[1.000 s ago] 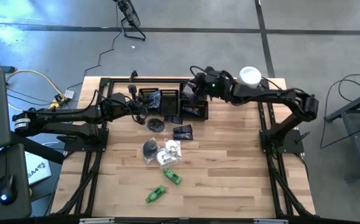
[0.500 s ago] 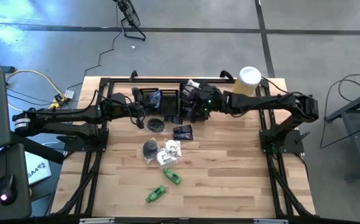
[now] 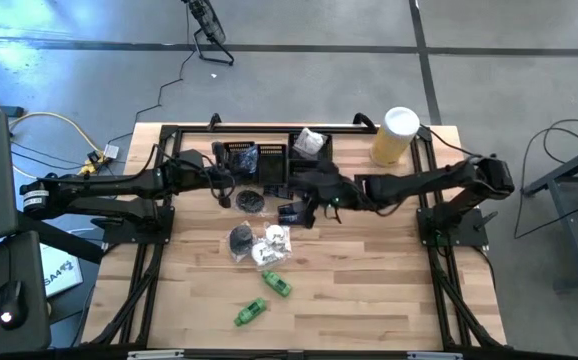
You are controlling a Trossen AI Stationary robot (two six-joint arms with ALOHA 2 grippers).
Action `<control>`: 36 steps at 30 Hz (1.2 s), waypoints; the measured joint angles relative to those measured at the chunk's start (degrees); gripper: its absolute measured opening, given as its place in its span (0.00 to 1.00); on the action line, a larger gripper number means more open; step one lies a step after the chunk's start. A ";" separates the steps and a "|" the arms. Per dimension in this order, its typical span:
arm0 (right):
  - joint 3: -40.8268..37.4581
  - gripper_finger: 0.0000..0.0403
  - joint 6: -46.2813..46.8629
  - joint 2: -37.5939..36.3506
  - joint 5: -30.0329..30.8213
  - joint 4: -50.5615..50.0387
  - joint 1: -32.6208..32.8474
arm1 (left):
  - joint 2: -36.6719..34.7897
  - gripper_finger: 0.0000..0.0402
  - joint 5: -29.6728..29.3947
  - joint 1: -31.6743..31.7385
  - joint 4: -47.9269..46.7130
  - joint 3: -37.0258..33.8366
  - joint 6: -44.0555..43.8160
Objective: Pick & Place Travel size toiletries
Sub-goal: Put the blue shave cream into the bottom black bin
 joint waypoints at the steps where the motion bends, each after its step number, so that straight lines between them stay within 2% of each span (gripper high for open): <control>1: 0.00 0.01 0.90 0.00 0.69 -0.17 0.76 | 0.01 0.00 0.61 0.00 -0.01 0.00 -0.17; 6: -0.02 0.01 6.32 0.02 3.56 -1.36 4.47 | 0.02 0.00 3.34 -0.02 0.04 0.00 -0.47; 10: -0.02 0.01 11.00 0.92 2.76 -1.48 6.60 | 0.01 0.00 4.56 -0.02 0.04 0.00 -0.26; 15: -0.07 0.01 10.53 2.69 -0.66 -0.85 7.97 | 0.01 0.00 4.56 -0.02 0.06 0.00 -0.17; 22: -0.12 0.01 5.24 4.43 -1.23 -4.05 8.41 | 0.02 0.00 4.54 0.00 0.02 0.00 -0.17; 31: -1.05 0.01 7.83 5.03 5.45 -12.25 7.58 | 0.01 0.00 4.51 0.00 -1.25 0.02 -0.35; 36: -4.78 0.01 2.93 5.03 -3.51 -5.17 4.30 | 0.00 0.00 5.61 0.00 -1.25 0.02 -1.48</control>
